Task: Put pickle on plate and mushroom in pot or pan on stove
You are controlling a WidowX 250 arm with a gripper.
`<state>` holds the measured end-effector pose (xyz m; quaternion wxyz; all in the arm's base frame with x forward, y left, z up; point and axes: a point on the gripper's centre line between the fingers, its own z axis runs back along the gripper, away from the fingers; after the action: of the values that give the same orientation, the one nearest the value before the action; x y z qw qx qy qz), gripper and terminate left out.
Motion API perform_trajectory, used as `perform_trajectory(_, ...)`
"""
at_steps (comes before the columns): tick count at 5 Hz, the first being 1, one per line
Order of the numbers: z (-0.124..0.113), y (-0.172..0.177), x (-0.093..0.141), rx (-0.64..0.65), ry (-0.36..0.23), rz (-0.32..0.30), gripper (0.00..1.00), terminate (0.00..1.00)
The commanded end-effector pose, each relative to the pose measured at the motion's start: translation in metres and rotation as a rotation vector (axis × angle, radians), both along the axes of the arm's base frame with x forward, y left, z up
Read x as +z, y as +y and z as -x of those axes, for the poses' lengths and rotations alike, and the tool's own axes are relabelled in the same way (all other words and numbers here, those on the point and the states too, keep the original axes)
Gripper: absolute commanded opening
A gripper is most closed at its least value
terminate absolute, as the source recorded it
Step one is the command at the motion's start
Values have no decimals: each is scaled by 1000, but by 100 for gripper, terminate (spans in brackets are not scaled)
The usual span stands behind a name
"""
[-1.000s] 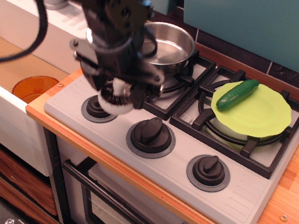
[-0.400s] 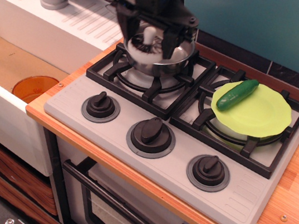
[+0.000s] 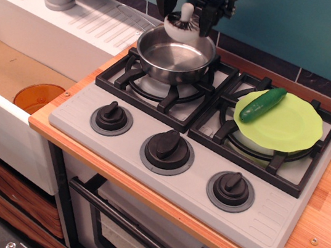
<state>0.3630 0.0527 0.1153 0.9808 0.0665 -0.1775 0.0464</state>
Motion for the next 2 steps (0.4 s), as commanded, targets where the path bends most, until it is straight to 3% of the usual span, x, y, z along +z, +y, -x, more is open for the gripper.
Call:
perform_trajectory(1, -25, 10, 6, -13, -60, -8, 0, 0)
perform_trajectory(2, -22, 7, -3, -2, -66, 6, 0, 0)
